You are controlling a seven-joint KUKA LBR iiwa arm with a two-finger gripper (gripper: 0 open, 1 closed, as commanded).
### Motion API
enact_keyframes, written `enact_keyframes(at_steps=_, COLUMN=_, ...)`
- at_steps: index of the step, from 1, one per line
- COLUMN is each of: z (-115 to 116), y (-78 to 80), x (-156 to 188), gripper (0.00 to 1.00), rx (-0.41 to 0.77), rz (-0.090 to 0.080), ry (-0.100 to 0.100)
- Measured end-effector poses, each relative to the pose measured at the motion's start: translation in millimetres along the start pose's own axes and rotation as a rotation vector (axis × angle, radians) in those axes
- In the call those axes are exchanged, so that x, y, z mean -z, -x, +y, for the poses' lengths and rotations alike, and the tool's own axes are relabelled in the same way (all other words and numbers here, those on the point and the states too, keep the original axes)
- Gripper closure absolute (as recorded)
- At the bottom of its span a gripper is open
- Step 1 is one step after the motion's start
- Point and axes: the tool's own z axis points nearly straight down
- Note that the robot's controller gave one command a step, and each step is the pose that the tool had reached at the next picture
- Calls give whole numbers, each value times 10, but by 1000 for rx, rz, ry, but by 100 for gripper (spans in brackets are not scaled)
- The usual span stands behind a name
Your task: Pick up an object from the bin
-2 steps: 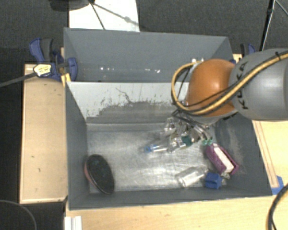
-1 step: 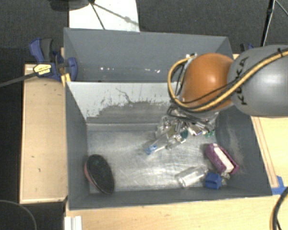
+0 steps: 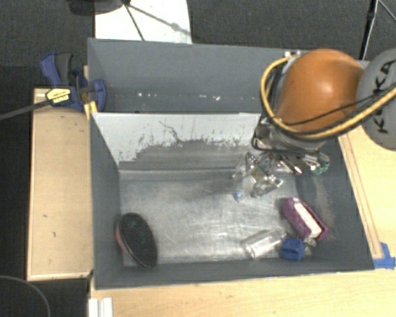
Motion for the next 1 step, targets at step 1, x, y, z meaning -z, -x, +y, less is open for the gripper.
enact_keyframes(at_steps=1, z=-198, y=81, x=956, gripper=100, rx=-71, rz=-4, ry=-3)
